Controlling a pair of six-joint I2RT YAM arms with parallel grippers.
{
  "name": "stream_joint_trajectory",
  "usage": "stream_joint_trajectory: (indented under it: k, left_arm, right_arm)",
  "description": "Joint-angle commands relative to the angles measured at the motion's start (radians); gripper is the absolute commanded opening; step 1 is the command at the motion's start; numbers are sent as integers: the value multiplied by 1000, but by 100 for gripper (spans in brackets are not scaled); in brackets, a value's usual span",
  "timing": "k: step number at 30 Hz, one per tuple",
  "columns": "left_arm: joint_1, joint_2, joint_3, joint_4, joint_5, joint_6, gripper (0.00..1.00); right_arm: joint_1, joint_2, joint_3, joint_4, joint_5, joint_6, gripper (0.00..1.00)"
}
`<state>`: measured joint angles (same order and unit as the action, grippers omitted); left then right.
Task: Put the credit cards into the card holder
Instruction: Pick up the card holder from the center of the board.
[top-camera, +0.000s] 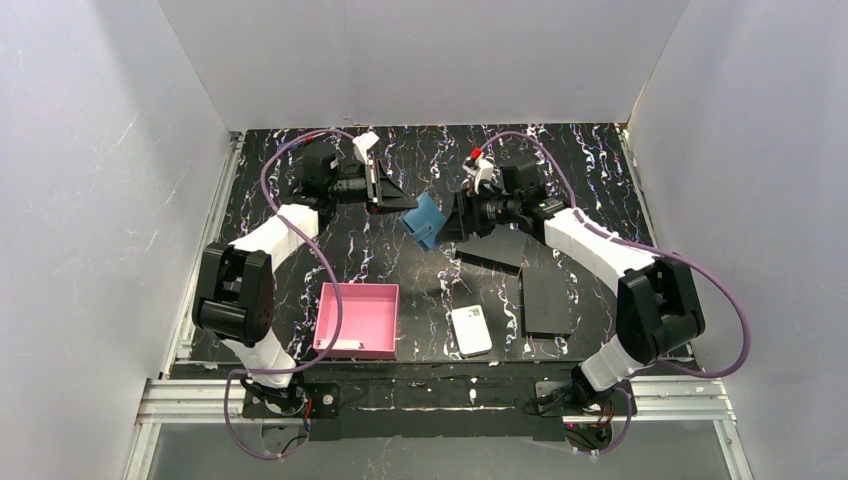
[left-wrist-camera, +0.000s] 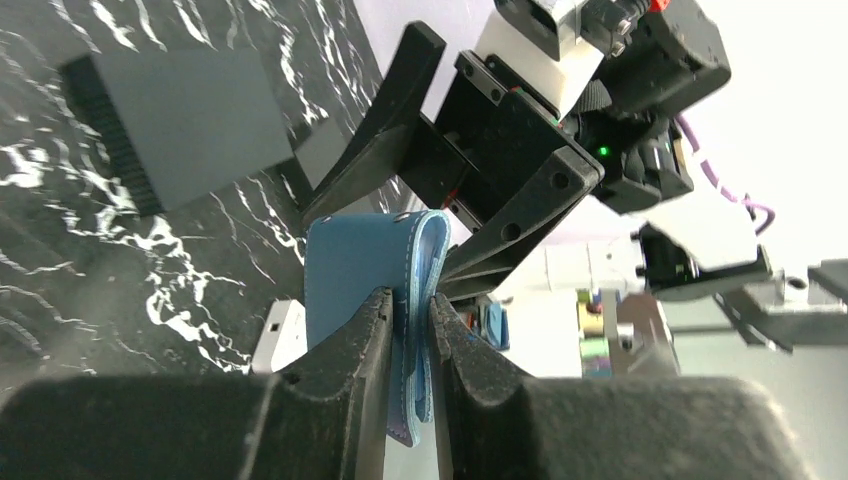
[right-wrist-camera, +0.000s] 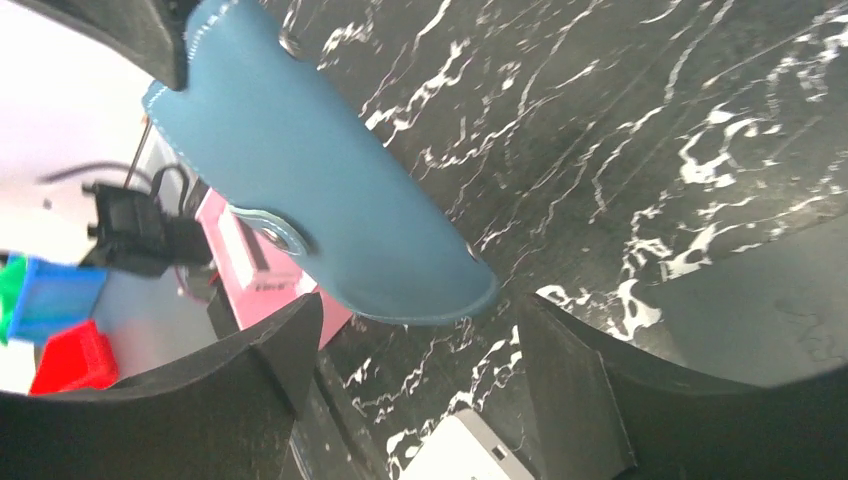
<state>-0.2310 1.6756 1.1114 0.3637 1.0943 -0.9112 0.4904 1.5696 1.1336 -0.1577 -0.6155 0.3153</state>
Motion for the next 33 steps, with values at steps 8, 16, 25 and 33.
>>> stream_joint_trajectory:
  k: [8, 16, 25, 33]
  left_arm:
    - [-120, -101, 22, 37, 230, 117, 0]
    - [-139, -116, 19, 38, 249, 127, 0]
    - [-163, -117, 20, 38, 256, 125, 0]
    - [-82, -134, 11, 12, 115, 89, 51]
  right_arm:
    - [-58, -217, -171, 227, -324, -93, 77]
    - [-66, -195, -242, 525, -471, 135, 55]
    - [-29, -165, -269, 628, -426, 195, 42]
    - [-30, -183, -274, 543, -125, 242, 1]
